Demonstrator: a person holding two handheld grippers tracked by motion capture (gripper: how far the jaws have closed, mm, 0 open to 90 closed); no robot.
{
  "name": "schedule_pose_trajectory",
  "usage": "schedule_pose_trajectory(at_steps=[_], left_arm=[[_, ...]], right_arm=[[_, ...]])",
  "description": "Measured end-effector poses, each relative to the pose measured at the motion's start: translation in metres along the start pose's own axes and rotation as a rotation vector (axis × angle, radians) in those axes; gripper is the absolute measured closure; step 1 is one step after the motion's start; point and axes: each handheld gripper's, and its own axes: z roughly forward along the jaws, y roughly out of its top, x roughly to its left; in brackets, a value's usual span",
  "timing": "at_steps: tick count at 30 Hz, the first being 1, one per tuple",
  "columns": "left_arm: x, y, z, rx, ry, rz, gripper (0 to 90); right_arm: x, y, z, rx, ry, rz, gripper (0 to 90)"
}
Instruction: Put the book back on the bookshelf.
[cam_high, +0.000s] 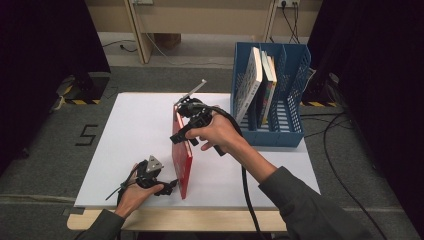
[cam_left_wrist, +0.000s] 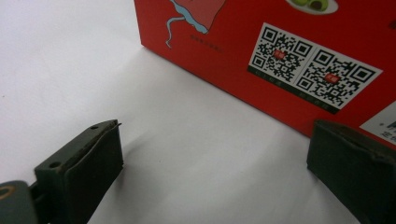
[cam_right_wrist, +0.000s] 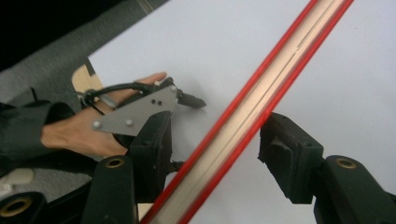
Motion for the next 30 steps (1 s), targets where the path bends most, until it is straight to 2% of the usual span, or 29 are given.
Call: schedule_pose_trajectory(at_steps=[5,9,12,14,16,21,25,30], left_arm=[[0.001,0.0,-0.001,-0.001,-0.014,0.001,5.2],[0.006,-0.003,-0.003,-0.007,-0.025,-0.015,4.1],[0.014,-0.004,-0.008,-0.021,-0.018,-0.039,17.6],[0.021,-0.006,-0.009,-0.025,-0.012,-0.066,13.5],[0.025,-0.006,-0.01,-0.031,-0.014,-0.09,14.8],[0.028,-0.008,-0.012,-0.029,-0.011,-0.091,15.1],[0.028,-0.008,-0.012,-0.027,-0.013,-0.087,15.0],[0.028,-0.008,-0.011,-0.027,-0.013,-0.088,14.9]], right_arm=[[-0.003,-0.001,-0.003,0.045,-0.063,-0.054,53.4],[-0.016,-0.011,-0.01,0.048,-0.103,-0.087,63.0],[-0.027,-0.023,-0.017,0.025,-0.067,-0.068,64.4],[-0.031,-0.031,-0.022,0.007,-0.057,-0.063,64.7],[-0.033,-0.037,-0.026,-0.003,-0.048,-0.06,64.9],[-0.034,-0.046,-0.04,-0.027,-0.048,-0.069,67.8],[-0.035,-0.051,-0.057,-0.033,-0.055,-0.095,71.7],[-0.039,-0.059,-0.075,-0.039,-0.091,-0.095,74.9]])
